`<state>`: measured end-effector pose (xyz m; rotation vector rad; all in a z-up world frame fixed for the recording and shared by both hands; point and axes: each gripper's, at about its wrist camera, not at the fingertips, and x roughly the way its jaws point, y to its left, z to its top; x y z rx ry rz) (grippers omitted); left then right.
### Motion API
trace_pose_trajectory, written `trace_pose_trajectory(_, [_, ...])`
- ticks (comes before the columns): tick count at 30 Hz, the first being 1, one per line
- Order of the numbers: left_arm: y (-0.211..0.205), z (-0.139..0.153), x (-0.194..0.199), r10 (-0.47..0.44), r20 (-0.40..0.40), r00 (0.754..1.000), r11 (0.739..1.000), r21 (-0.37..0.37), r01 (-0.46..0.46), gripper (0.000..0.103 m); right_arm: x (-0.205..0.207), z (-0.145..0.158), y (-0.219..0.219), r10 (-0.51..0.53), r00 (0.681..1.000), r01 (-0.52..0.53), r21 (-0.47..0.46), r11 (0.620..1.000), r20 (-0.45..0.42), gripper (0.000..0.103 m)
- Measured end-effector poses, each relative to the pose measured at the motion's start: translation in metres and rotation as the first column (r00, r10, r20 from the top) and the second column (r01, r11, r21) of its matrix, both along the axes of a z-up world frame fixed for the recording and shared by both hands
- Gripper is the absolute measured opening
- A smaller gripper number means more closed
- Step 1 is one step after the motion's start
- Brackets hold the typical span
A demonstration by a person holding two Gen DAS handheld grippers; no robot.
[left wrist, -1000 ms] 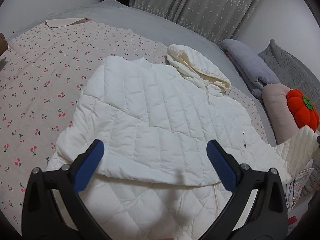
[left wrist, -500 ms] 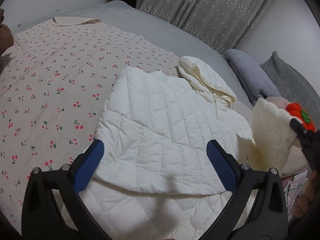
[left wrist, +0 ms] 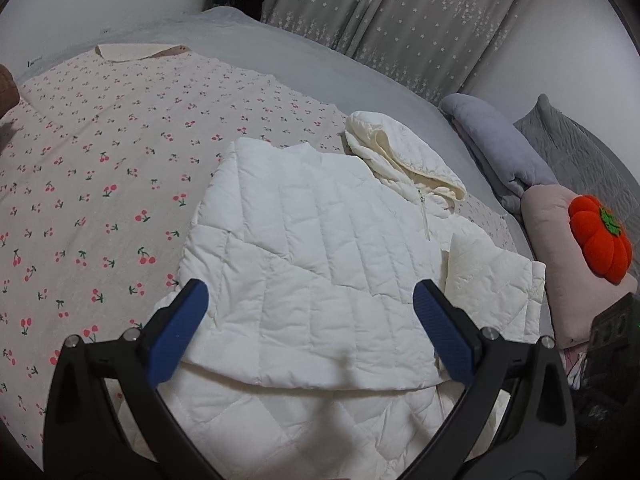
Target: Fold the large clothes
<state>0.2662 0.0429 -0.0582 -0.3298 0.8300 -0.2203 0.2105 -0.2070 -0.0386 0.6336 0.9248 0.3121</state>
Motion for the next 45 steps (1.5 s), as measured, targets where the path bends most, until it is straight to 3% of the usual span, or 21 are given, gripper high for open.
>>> trace_pose_trajectory(3, [-0.02,0.007,-0.009,-0.068,0.034,0.997,0.996,0.054,0.067,0.102,-0.022,0.017,-0.032,-0.068,0.996,0.062,0.097,0.993,0.054,0.079])
trace_pose_trajectory(6, [-0.053,0.016,-0.027,-0.179,0.062,0.982,0.974,0.152,0.168,0.102,-0.04,0.022,-0.069,-0.175,0.981,0.165,0.12,0.979,0.08,0.079])
trace_pose_trajectory(9, [-0.093,0.022,-0.05,-0.312,0.106,0.944,0.93,0.239,0.28,0.102,-0.054,0.019,-0.108,-0.299,0.95,0.289,0.114,0.951,0.088,0.079])
trace_pose_trajectory(12, [-0.134,0.017,-0.063,-0.4,0.087,0.913,0.884,0.302,0.358,0.102,-0.054,0.004,-0.139,-0.389,0.92,0.382,0.139,0.914,0.034,0.077])
trace_pose_trajectory(15, [-0.173,0.012,-0.072,-0.448,0.065,0.892,0.83,0.402,0.387,0.102,-0.053,-0.01,-0.16,-0.428,0.904,0.422,0.189,0.886,-0.015,0.075])
trace_pose_trajectory(18, [-0.202,0.011,-0.07,-0.455,0.052,0.889,0.788,0.489,0.374,0.102,-0.054,-0.019,-0.169,-0.426,0.903,0.424,0.254,0.869,-0.047,0.075])
trace_pose_trajectory(20, [-0.216,0.009,-0.064,-0.457,0.037,0.889,0.767,0.523,0.372,0.097,-0.056,-0.021,-0.172,-0.428,0.902,0.427,0.271,0.863,-0.06,0.075])
trace_pose_trajectory(23, [-0.223,0.006,-0.05,-0.436,-0.008,0.9,0.744,0.559,0.365,0.069,-0.057,-0.021,-0.173,-0.439,0.896,0.442,0.228,0.868,-0.065,0.075])
trace_pose_trajectory(25, [-0.215,0.005,-0.041,-0.41,-0.036,0.911,0.766,0.528,0.366,0.037,-0.062,-0.021,-0.176,-0.443,0.894,0.447,0.213,0.869,-0.068,0.075])
trace_pose_trajectory(27, [-0.195,0.012,-0.034,-0.348,-0.02,0.937,0.816,0.485,0.314,0.028,-0.066,-0.022,-0.18,-0.441,0.895,0.445,0.23,0.865,-0.073,0.075])
trace_pose_trajectory(29, [-0.16,0.023,-0.027,-0.245,0.008,0.97,0.886,0.408,0.22,0.022,-0.068,-0.022,-0.182,-0.446,0.892,0.45,0.235,0.862,-0.072,0.075])
trace_pose_trajectory(32, [-0.099,0.032,-0.016,-0.082,0.005,0.997,0.957,0.279,0.077,0.022,-0.072,-0.021,-0.188,-0.459,0.886,0.462,0.233,0.856,-0.067,0.075])
trace_pose_trajectory(35, [-0.041,0.03,-0.006,0.059,-0.029,0.998,0.974,0.221,-0.051,0.025,-0.076,-0.02,-0.195,-0.474,0.878,0.474,0.24,0.847,-0.06,0.075])
trace_pose_trajectory(36, [-0.025,0.028,-0.002,0.073,-0.049,0.996,0.981,0.186,-0.063,0.033,-0.077,-0.02,-0.197,-0.481,0.875,0.479,0.242,0.844,-0.058,0.075])
trace_pose_trajectory(37, [-0.014,0.025,0.001,0.078,-0.066,0.995,0.987,0.144,-0.068,0.045,-0.079,-0.019,-0.2,-0.489,0.87,0.487,0.242,0.839,-0.055,0.075])
trace_pose_trajectory(40, [0.012,0.021,0.004,0.087,-0.081,0.993,0.996,0.0,-0.087,0.063,-0.083,-0.018,-0.205,-0.514,0.856,0.51,0.246,0.825,-0.052,0.075])
trace_pose_trajectory(45, [-0.01,0.007,0.021,-0.036,-0.127,0.991,0.997,-0.077,0.027,0.068,-0.085,-0.019,-0.214,-0.543,0.838,0.538,0.256,0.803,-0.056,0.075])
